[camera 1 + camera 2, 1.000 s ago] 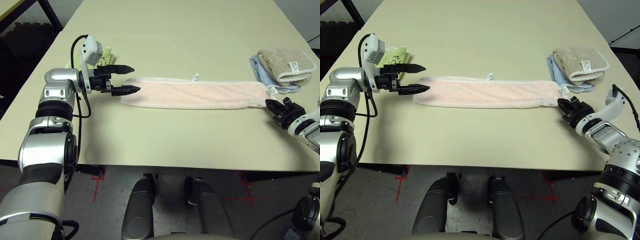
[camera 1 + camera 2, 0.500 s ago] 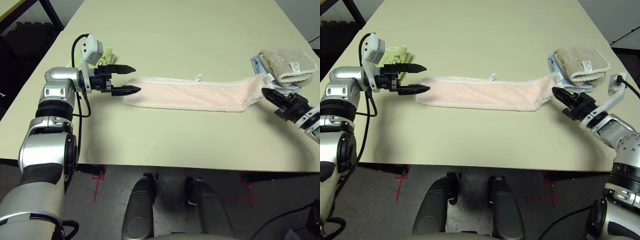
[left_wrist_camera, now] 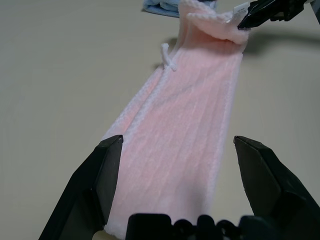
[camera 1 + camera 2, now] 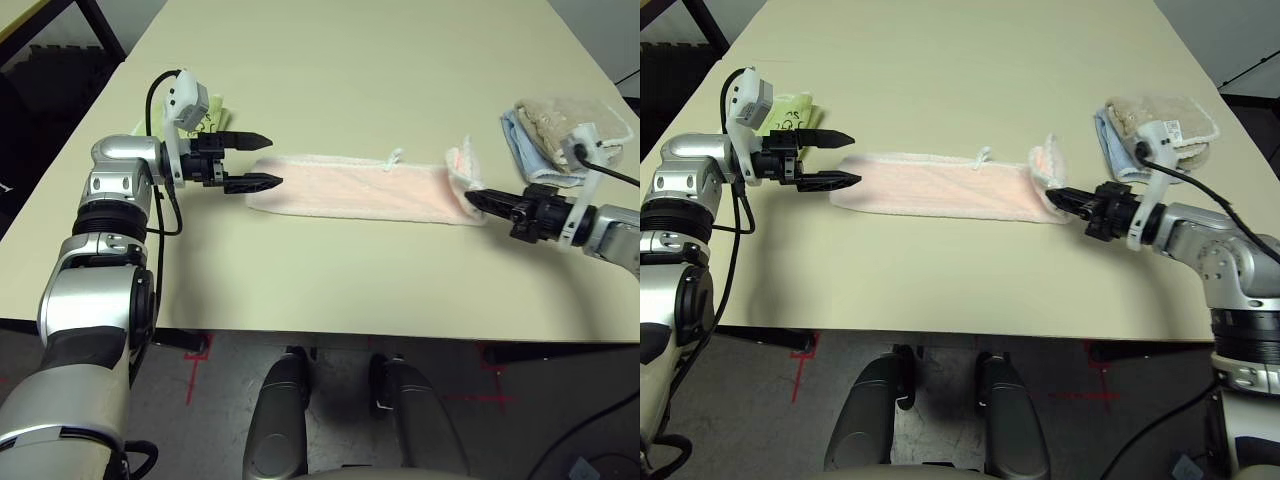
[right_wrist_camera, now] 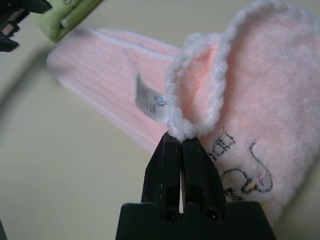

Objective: Fold the towel and set it aside.

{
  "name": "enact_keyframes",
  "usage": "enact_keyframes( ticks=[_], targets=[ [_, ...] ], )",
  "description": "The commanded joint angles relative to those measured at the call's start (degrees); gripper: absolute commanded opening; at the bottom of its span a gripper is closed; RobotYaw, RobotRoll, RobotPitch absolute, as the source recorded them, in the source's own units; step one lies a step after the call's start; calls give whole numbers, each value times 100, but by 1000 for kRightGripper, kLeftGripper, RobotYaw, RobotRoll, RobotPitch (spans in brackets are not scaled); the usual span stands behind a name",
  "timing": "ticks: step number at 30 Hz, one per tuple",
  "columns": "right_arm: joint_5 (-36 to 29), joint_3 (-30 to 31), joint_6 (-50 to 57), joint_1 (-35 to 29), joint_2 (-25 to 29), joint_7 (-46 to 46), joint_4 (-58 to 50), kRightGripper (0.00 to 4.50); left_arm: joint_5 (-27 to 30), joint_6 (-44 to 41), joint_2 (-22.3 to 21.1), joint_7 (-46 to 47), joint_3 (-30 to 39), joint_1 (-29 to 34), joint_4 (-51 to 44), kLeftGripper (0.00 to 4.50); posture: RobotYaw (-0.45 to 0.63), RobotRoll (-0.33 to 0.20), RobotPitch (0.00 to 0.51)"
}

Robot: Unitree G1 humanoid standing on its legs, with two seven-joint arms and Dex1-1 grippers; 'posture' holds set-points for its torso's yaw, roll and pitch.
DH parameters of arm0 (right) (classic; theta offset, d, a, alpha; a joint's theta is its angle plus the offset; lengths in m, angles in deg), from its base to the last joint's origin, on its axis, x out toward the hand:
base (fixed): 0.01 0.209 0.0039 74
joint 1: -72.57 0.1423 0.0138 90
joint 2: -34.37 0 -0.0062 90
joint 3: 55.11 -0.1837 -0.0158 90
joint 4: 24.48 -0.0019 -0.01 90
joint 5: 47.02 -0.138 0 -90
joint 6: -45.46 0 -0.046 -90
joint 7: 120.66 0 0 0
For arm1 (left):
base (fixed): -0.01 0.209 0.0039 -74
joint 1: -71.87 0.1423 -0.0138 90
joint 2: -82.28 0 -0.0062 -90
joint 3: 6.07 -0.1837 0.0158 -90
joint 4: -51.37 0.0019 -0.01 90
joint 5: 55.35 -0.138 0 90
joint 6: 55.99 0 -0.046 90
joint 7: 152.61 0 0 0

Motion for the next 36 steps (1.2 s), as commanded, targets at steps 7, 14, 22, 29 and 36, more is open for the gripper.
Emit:
enact_keyframes(
  ticks=[7,14,22,29,36],
  targets=[
    [138,406,716,178,-165,-387,-389,34,-76,-108,-120,-67,-82,59,-95,4500,63,0,190],
    [234,559,967,213,-281,-515,-489,34,-64,-132,-120,-63,-106,101,-122,4500,60,0,193],
    [492,882,788,519,-446,-359,-340,791,-76,-163,-106,-33,-125,99,-128,4500,60,0,191],
    [791,1396,-177,808,406,1336,-332,3389,-97,-173,-126,-47,-139,105,-128,4500,55,0,181],
    [872,952,-1672,979,295,2151,234,4458,-84,-189,-118,-70,-134,155,-169,4500,54,0,173]
  ],
)
